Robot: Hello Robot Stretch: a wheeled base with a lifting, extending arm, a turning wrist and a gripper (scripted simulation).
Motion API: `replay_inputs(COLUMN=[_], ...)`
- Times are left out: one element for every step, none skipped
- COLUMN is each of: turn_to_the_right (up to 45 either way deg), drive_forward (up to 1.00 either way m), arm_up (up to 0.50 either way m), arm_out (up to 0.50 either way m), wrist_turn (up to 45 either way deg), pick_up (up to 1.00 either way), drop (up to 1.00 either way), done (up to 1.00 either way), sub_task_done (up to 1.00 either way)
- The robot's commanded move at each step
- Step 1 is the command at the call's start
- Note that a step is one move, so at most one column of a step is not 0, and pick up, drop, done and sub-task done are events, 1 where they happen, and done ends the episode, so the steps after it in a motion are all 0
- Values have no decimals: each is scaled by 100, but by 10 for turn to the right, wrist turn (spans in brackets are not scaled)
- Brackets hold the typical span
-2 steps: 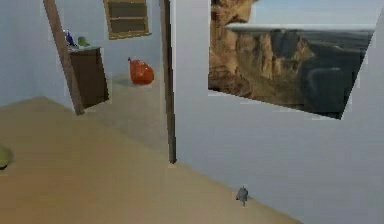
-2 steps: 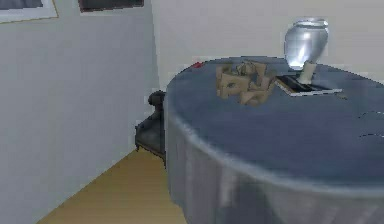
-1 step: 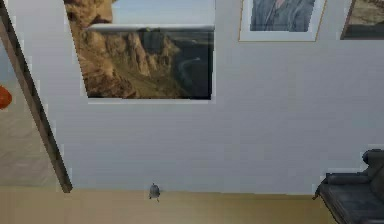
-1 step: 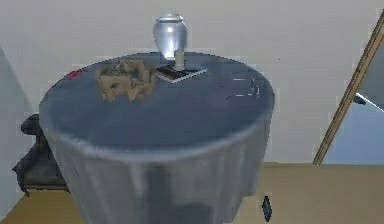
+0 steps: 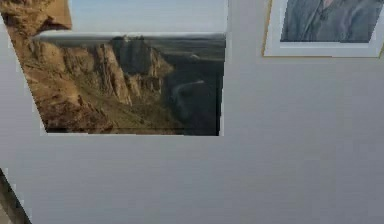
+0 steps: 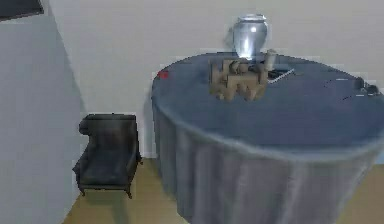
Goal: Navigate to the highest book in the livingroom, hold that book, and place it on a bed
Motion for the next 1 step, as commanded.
replay_inputs(turn_to_the_right=[-450], drive_forward=[0], arm_up=[0], arm_out=[0], wrist_turn=[0], pick_up=[0], drop=[0], done=[0], sub_task_done=[0])
